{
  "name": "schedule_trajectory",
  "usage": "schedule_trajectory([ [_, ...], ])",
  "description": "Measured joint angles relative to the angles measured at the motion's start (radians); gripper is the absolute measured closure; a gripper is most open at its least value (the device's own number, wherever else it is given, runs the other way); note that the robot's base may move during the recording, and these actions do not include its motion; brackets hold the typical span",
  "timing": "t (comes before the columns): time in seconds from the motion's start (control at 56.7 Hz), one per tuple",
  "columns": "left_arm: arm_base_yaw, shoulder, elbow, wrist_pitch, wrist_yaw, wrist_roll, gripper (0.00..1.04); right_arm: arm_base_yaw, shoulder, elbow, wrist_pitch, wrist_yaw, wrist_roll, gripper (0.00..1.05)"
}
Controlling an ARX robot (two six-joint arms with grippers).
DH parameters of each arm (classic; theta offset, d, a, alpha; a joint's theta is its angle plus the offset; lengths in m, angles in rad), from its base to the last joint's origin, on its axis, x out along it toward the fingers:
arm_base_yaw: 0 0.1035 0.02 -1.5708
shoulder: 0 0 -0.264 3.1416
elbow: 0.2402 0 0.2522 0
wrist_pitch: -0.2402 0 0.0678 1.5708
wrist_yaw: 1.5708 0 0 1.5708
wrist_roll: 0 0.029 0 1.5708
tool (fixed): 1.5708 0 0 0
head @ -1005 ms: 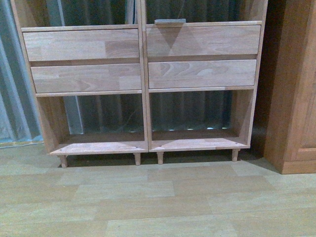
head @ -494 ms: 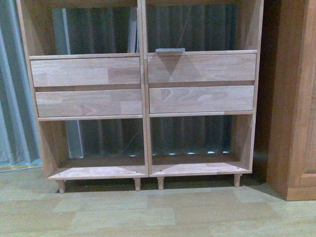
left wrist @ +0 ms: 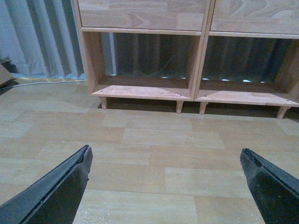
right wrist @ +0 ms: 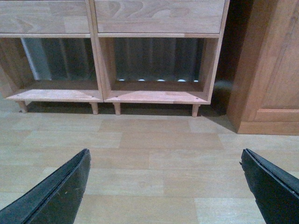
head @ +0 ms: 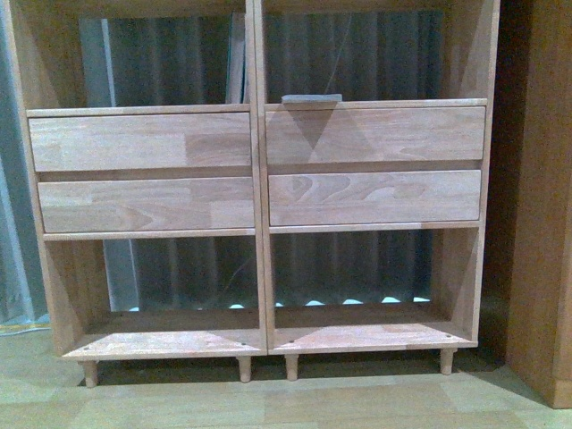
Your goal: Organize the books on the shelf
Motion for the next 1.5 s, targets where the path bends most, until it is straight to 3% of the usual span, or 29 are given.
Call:
schedule_trajectory([
  [1.499,0.0,0.0,0.0,0.0,0.0,0.0,0.07,0.0,-0.001,0.0,0.0,0.0,0.0,0.07],
])
